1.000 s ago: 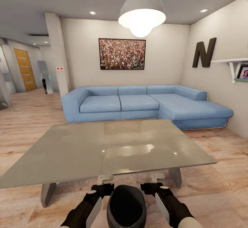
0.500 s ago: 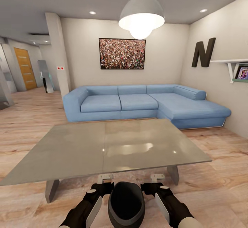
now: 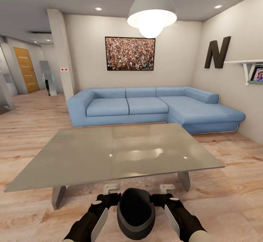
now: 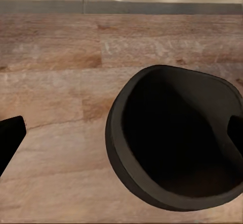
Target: Place each of the two pumpkins and all three candles from the living room inside a cabinet in the living room (use any cabinet), then make sure every cabinet is closed, and position the cauldron so it is next to a table in the living room.
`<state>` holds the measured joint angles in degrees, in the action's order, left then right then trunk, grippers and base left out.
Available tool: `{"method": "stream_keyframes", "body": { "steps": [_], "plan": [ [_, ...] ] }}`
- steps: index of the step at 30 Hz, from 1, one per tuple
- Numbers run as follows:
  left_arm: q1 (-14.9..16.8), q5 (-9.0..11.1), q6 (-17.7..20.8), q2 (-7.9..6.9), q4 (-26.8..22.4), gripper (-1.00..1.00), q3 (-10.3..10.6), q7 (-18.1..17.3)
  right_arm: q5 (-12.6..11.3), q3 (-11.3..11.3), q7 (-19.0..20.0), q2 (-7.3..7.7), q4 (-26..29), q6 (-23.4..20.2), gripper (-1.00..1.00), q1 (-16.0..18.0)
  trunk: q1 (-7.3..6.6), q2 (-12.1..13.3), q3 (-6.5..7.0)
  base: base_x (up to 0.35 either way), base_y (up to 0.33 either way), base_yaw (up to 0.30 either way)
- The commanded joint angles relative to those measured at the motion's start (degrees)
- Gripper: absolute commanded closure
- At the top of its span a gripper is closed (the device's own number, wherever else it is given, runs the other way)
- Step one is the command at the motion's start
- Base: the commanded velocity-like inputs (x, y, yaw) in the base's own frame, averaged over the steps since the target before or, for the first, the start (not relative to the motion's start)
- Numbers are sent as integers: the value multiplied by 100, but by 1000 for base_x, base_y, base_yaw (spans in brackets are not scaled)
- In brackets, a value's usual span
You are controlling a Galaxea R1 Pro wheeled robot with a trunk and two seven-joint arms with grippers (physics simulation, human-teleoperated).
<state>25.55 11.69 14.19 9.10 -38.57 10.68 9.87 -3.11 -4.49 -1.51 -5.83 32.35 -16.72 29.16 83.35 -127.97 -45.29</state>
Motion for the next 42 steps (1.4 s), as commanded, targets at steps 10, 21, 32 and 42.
{"method": "stream_keyframes", "body": {
  "steps": [10, 21, 32, 42],
  "plan": [
    [2, 62, 22, -5, -10, -100, 31, 51, -39, -17, -16, 2, 17, 35, -100, 2, -3, -3, -17, -24, 95, -8],
    [2, 62, 22, -5, -10, -100, 31, 51, -41, -17, -16, 2, 17, 29, -100, 2, -3, -3, -17, 0, 268, -234],
    [2, 63, 22, -5, -12, -100, 26, 51, -41, -17, -20, 2, 17, 29, -100, 2, -3, -3, -17, -47, 204, -289],
    [2, 918, 91, -31, -218, -100, 62, 52, -41, -16, -16, 2, 17, 38, -100, 2, -178, 318, 127, -3, 6, -198]
  ]
}}
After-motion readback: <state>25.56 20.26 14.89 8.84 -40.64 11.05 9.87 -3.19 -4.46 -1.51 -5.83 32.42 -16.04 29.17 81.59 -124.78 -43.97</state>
